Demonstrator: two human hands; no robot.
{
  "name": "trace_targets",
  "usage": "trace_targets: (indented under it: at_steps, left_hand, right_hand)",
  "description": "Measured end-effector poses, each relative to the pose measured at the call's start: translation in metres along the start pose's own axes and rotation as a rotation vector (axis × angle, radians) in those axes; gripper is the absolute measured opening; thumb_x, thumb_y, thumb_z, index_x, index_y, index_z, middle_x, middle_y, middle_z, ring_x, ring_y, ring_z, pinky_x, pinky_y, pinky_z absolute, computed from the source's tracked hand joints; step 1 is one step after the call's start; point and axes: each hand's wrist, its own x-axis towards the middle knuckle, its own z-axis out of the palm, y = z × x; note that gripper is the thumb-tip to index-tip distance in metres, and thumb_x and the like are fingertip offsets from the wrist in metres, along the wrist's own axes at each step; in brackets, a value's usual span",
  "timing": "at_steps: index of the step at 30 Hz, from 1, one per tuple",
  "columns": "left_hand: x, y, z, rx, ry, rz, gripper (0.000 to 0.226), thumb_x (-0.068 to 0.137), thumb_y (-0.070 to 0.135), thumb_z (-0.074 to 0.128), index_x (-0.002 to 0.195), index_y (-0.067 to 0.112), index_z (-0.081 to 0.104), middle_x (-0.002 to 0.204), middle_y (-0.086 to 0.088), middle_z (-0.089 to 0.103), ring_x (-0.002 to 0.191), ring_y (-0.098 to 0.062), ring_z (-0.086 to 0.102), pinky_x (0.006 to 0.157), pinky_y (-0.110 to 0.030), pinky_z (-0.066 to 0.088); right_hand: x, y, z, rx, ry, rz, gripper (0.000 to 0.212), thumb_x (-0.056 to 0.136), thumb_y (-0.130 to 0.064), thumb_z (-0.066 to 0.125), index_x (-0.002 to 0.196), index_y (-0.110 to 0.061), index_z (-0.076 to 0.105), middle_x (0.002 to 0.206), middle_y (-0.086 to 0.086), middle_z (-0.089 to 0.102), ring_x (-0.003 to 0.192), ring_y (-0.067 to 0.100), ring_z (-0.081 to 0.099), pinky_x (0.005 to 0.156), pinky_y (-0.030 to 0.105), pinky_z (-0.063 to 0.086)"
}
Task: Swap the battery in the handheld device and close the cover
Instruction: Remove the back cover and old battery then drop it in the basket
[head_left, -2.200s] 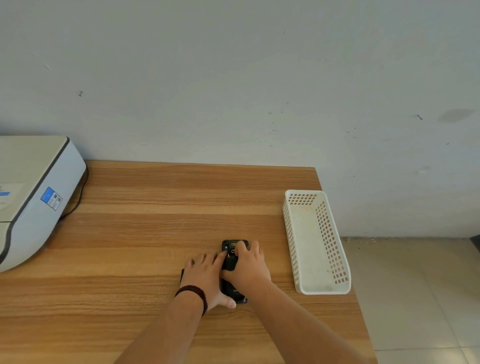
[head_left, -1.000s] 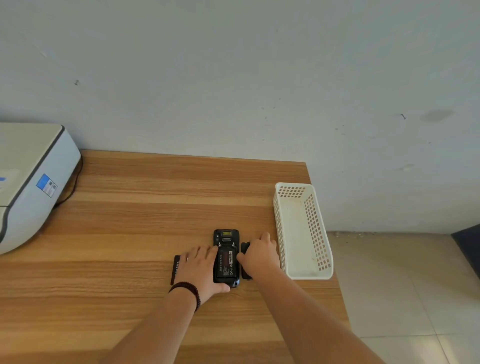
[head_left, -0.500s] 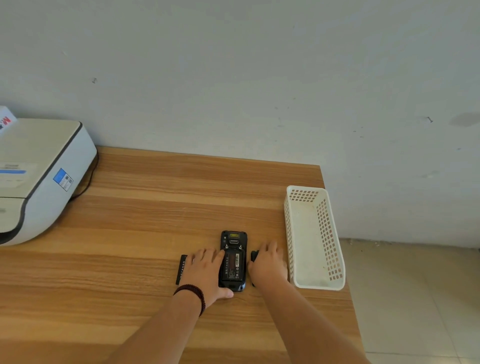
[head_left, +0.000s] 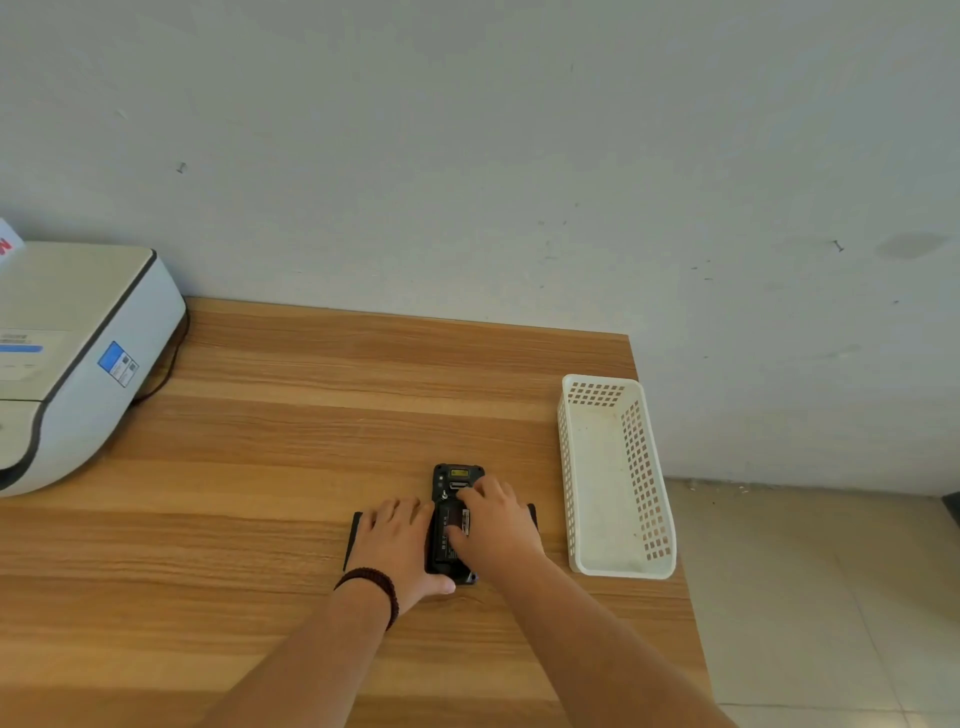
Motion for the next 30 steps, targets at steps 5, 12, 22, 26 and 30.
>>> trace_targets:
  at_steps: [5,12,22,26,30]
  left_hand:
    - [-0.001,-0.003,0.000,0.018,-0.020,-0.011,0.087,0.065,0.070,0.063,0.136,0.028,0.036,0.139,0.006,0.039,0.131,-0.020,0.032,0.109,-0.039,0.026]
    - [0.000,-0.003,-0.001,0.037,-0.017,-0.006,0.085,0.068,0.067,0.064,0.137,0.026,0.036,0.140,0.005,0.039,0.132,-0.020,0.031,0.108,-0.039,0.025]
    - [0.007,-0.005,0.001,0.031,-0.050,0.025,0.084,0.064,0.067,0.066,0.134,0.028,0.039,0.135,0.009,0.043,0.128,-0.018,0.034,0.108,-0.039,0.026]
    - [0.009,-0.005,0.000,0.035,-0.054,0.035,0.084,0.064,0.068,0.066,0.133,0.028,0.041,0.135,0.009,0.044,0.128,-0.018,0.034,0.107,-0.039,0.025]
    - [0.009,-0.006,0.000,0.065,-0.087,0.044,0.091,0.064,0.071,0.065,0.138,0.026,0.038,0.140,0.007,0.041,0.132,-0.020,0.031,0.109,-0.041,0.023]
  right_hand:
    - [-0.004,-0.001,0.009,-0.084,-0.112,-0.135,0.057,0.090,-0.035,0.058,0.143,-0.020,0.042,0.146,0.004,0.037,0.132,0.026,0.034,0.108,0.041,0.033]
    - [-0.005,0.003,0.010,-0.225,-0.169,-0.235,0.054,0.094,-0.029,0.056,0.144,-0.017,0.042,0.151,0.009,0.030,0.135,0.028,0.029,0.106,0.041,0.038]
    - [-0.002,-0.001,0.016,-0.274,-0.122,-0.271,0.047,0.086,-0.025,0.063,0.129,-0.010,0.048,0.137,0.013,0.042,0.124,0.030,0.039,0.095,0.040,0.046]
    - [0.000,-0.001,0.013,-0.242,-0.130,-0.258,0.048,0.085,-0.026,0.063,0.127,-0.010,0.048,0.132,0.010,0.046,0.121,0.028,0.041,0.093,0.039,0.046]
    - [0.004,0.000,0.006,-0.212,-0.124,-0.227,0.039,0.090,-0.018,0.053,0.128,-0.011,0.048,0.125,0.009,0.055,0.116,0.026,0.047,0.089,0.038,0.048]
